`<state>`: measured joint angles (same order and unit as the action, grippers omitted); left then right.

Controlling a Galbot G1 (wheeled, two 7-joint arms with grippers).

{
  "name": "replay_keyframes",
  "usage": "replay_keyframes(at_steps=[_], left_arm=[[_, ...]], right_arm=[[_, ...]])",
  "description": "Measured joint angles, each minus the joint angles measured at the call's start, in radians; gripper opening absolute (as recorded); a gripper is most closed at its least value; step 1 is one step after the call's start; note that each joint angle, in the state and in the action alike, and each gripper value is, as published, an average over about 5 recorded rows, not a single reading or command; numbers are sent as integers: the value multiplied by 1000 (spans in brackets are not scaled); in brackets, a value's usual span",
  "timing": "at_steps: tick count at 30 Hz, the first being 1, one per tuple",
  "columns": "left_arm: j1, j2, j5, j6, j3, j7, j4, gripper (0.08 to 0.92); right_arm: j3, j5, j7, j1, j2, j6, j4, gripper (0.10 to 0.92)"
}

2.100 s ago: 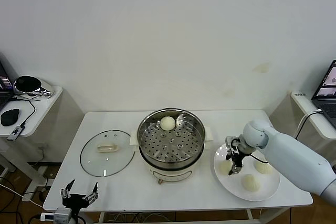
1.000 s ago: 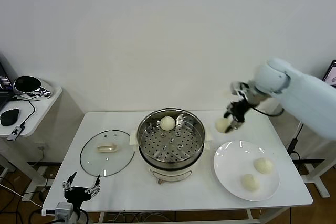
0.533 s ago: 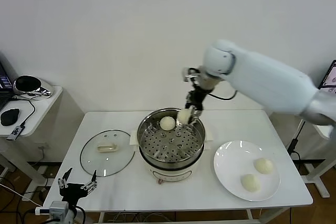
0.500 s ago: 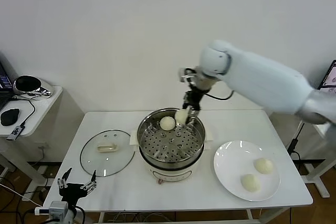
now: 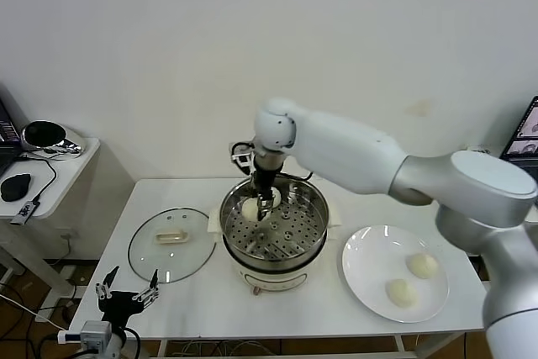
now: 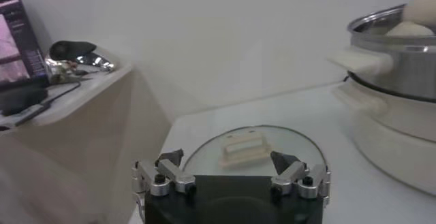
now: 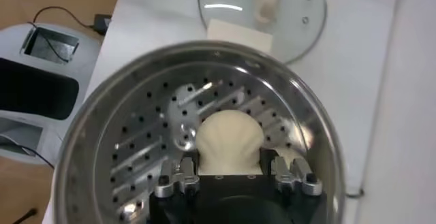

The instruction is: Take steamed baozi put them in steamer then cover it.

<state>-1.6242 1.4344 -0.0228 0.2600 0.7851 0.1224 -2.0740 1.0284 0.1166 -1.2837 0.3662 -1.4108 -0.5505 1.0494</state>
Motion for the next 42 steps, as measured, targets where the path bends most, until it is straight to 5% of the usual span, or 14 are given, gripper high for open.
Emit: replay_keyframes(at_steps=[9, 19, 24, 42], left_arm=[[-4, 1, 7, -2, 0, -2, 1, 823], [-8, 5, 8, -5, 3, -5, 4, 823], [-13, 8, 8, -6, 3, -5, 6, 823], [-8, 3, 7, 2, -7, 7, 12, 823]], right_arm=[[3, -13, 27, -37, -34, -5, -30, 555], [-14, -3, 51, -42, -28, -9, -29, 790], [-25, 12, 43, -21, 12, -13, 14, 822], [-73, 21, -47, 115, 475, 41, 351, 823]])
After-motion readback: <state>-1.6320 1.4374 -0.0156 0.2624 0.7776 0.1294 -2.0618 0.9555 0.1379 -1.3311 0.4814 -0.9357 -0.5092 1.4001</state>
